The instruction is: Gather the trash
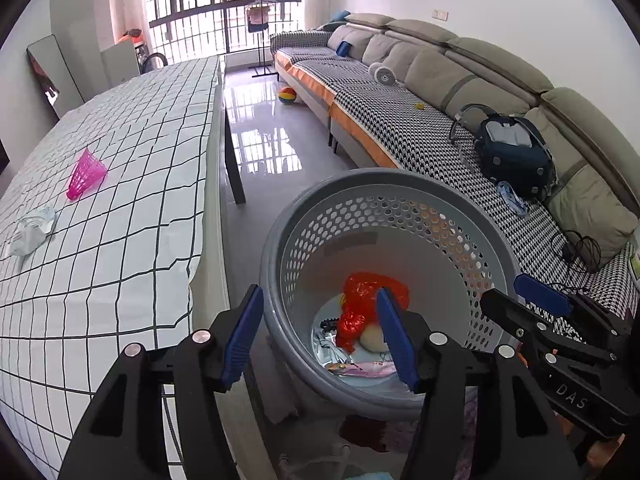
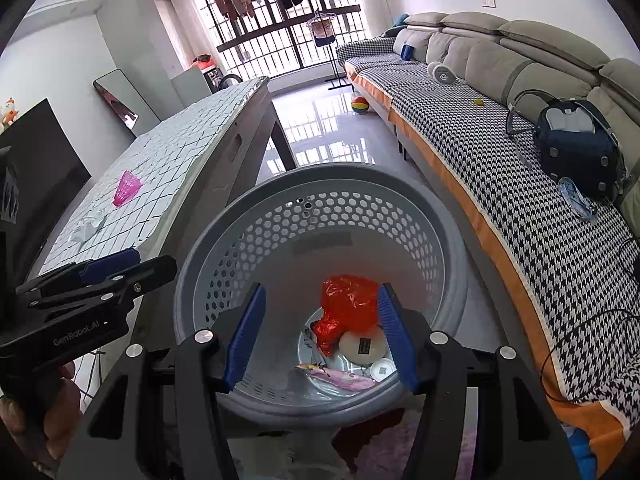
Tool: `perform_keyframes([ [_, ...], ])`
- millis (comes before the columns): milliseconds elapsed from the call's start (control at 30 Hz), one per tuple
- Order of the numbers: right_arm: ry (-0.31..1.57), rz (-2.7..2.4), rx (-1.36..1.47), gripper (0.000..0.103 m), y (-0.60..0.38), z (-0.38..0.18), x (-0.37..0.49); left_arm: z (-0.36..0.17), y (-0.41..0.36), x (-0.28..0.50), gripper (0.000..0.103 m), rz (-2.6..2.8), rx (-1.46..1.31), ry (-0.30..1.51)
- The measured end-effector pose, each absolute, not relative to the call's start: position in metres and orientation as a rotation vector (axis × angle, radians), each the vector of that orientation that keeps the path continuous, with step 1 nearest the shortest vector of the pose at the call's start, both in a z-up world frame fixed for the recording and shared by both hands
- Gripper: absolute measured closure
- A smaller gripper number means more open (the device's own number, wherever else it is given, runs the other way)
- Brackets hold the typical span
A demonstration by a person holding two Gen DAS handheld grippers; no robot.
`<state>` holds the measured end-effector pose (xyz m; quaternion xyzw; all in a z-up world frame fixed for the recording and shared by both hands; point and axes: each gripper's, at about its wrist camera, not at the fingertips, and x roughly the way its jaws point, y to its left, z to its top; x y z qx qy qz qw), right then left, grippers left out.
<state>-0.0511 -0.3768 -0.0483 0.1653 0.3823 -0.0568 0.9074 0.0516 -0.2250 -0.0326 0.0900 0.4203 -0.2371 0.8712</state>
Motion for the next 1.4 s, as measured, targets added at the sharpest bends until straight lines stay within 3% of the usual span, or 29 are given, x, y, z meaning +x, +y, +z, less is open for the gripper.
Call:
perform_keyframes([
  [633,0.781,0.027,0.280,0.034,-0.307,-0.032,-0.029,0.006,-0.137,0.055,0.014,-0.373,0.096,0.777],
  [1400,0.806,0.148,0.164,0.032,-0.217,-0.018,0.024,0.017,0.053,0.161,0.009,0.051,0.056,0.712],
])
